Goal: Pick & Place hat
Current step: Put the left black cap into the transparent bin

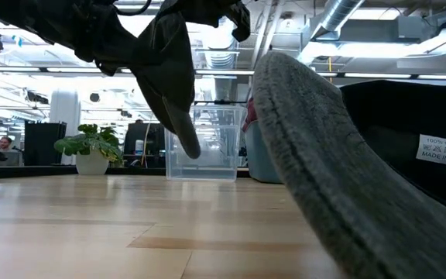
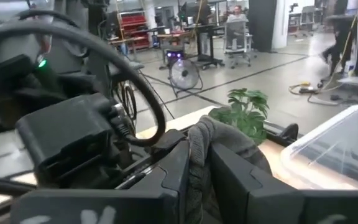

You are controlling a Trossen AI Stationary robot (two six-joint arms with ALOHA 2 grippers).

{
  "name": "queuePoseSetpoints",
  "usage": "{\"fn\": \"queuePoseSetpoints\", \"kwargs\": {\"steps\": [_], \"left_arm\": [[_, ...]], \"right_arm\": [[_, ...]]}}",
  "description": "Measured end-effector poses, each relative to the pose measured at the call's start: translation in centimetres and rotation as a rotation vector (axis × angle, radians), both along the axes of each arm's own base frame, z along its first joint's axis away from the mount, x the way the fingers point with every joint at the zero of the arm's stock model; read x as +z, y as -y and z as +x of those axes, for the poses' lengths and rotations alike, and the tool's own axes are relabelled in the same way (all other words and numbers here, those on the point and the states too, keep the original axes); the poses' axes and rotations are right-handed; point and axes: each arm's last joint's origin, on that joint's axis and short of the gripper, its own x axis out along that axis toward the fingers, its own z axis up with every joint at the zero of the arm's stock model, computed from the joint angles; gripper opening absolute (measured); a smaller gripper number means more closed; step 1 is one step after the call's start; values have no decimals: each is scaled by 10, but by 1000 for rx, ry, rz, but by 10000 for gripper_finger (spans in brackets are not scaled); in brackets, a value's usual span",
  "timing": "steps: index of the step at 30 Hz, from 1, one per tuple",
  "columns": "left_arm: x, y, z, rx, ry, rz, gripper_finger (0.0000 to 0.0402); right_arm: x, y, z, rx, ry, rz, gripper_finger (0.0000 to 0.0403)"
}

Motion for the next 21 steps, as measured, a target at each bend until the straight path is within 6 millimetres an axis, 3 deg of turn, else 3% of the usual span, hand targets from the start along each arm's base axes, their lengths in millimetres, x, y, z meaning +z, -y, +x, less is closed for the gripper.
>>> {"fn": "queuePoseSetpoints", "kwargs": {"steps": [8, 17, 21], "left_arm": [[0, 0, 0, 0, -1, 0, 5], [0, 0, 0, -3, -2, -5, 6], [-1, 3, 0, -106, -17, -40, 6]], "right_arm": [[16, -22, -18, 15, -83, -117, 76], [48, -38, -56, 96, -193, -137, 194], [55, -43, -73, 142, -275, -149, 230]]}}
